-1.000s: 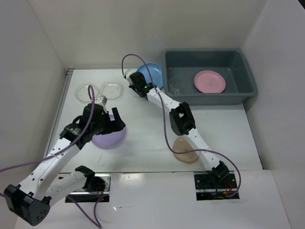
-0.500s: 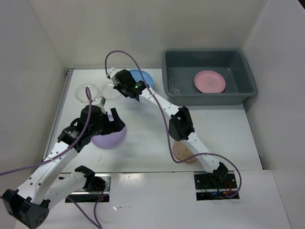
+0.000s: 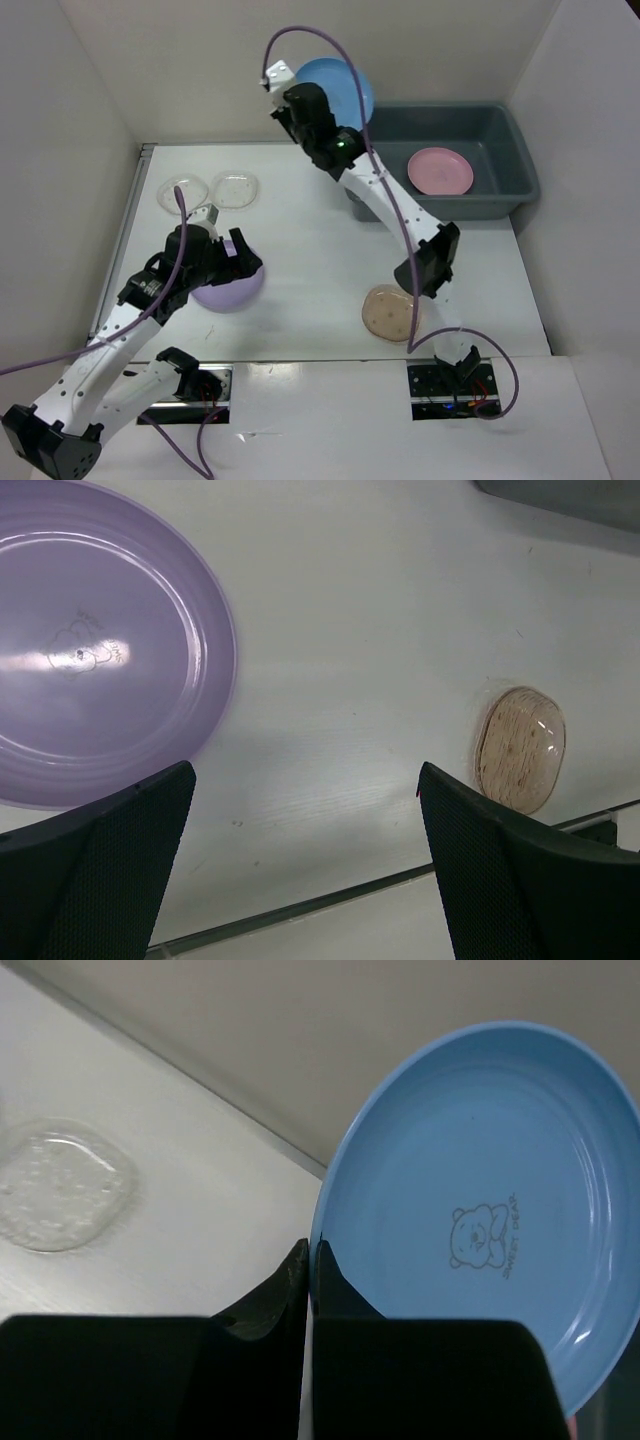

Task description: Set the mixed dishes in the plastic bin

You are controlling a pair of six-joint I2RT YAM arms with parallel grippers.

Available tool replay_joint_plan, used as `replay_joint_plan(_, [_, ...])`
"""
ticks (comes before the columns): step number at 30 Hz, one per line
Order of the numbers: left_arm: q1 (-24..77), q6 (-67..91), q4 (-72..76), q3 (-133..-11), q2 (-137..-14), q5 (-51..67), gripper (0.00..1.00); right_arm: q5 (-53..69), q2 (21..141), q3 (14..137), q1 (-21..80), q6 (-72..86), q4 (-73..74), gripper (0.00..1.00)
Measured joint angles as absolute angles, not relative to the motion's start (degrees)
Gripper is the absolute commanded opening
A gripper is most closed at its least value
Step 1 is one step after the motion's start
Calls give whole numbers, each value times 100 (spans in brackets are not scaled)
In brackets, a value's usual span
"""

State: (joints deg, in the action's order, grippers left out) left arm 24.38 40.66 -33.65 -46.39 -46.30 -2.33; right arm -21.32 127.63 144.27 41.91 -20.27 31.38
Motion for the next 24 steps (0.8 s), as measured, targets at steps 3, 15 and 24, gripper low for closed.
replay_joint_plan(3, [2438, 4099, -3293, -4541, -4613, -165, 99, -2228, 12123, 13461, 3640, -2067, 2823, 1])
replay_joint_plan(15, [2438, 4268, -3092, -4386, -4510, -141, 99, -1778, 11461, 11006, 683, -1485, 2322, 1])
replay_joint_plan(24, [2438, 4340, -3041, -4377, -4517, -270, 99, -1415, 12427, 11795, 679, -755, 2464, 1])
